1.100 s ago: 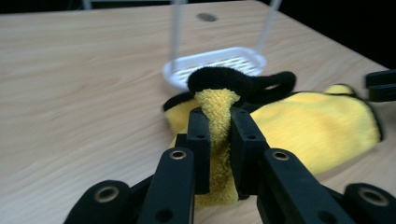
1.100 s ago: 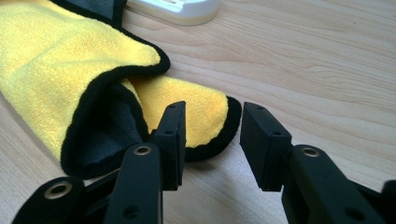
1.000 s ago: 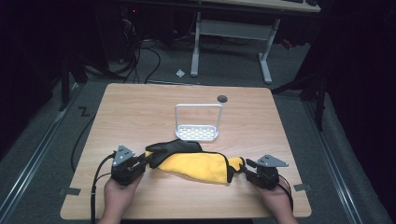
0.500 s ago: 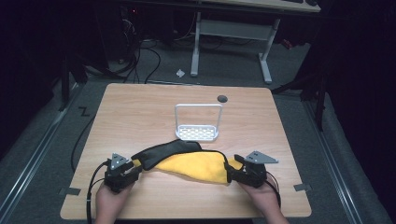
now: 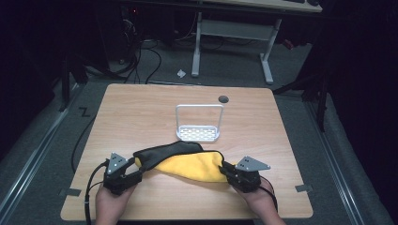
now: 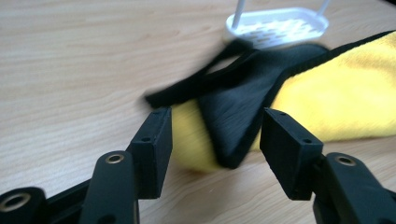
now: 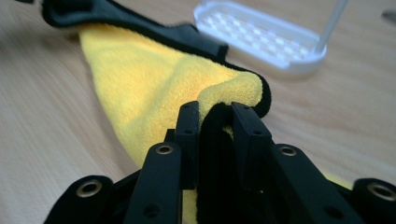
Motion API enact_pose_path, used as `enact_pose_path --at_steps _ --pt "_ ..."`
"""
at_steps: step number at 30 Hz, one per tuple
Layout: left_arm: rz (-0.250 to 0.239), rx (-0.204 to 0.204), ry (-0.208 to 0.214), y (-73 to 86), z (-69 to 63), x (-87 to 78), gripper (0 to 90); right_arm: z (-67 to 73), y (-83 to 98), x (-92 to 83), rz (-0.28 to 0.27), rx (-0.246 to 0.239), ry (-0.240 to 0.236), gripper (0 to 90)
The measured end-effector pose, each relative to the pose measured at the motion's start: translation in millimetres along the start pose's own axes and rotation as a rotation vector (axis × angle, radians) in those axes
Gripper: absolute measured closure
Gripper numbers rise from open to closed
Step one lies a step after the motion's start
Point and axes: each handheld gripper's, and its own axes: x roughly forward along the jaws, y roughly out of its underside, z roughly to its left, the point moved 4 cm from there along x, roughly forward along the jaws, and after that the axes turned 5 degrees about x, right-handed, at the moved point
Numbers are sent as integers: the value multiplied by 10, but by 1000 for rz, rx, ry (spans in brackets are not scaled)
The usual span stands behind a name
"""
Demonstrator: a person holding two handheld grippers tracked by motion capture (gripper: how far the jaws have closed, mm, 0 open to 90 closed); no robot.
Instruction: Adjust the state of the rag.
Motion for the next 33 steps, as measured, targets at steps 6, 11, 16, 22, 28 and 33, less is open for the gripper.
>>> enact_pose_path --at_steps 6,11,16,22,28,33 --pt "-39 1 20 -87 -78 -81 436 89 25 -10 8 -29 -28 690" --pt "-15 12 75 -83 -209 -2 427 130 93 39 42 -34 -51 672" --pt "21 27 137 -43 -376 102 415 198 71 22 31 -51 -73 619" --pt "45 59 166 -14 -512 168 407 332 85 41 39 -113 -87 561" --pt "54 65 176 -4 -544 188 405 341 40 37 11 -95 -80 504" --pt "51 60 174 -7 -525 182 405 140 -5 99 10 50 -61 405"
